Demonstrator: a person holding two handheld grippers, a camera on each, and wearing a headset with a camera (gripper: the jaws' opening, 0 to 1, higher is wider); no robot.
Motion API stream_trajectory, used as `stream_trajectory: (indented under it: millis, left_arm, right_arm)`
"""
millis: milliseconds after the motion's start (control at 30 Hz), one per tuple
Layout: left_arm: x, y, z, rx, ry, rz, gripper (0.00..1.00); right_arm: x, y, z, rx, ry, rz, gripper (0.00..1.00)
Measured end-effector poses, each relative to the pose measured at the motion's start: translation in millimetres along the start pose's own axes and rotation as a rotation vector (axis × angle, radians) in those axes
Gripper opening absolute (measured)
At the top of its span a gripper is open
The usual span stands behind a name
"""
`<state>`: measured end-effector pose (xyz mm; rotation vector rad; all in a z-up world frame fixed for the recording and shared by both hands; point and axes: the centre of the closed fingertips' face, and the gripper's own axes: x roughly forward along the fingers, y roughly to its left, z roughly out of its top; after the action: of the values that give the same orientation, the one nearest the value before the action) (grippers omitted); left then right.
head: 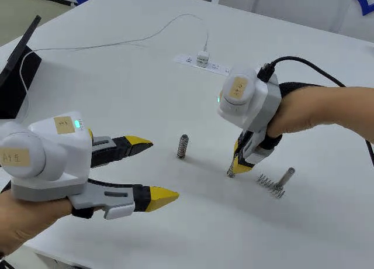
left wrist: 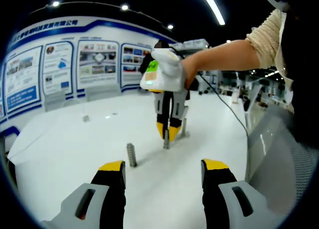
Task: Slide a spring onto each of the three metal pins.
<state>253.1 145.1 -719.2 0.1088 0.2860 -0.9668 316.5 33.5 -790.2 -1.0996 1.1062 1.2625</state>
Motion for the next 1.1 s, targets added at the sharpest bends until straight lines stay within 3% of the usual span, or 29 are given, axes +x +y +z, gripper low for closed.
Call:
stream_trajectory:
  millis: [233,567,1100]
  left_arm:
    - [0.3,0.3,-0.2,-0.001,-0.001,0.000,0.62]
    - [0.9,0.7,1.7,0.004,-0.001,-0.004,0.62]
    - [5.3,-1.1,5.5,0.013,-0.006,-0.013,0.62]
  right_arm:
    - [4.7,0.3,-0.7,0.000,0.007,-0.001,0.13]
    - [3.2,1.9,2.8,0.018,-0.023,0.005,0.17]
    - [-19.8,-1.4,2.9,0.051,-0.104,-0.041,0.22]
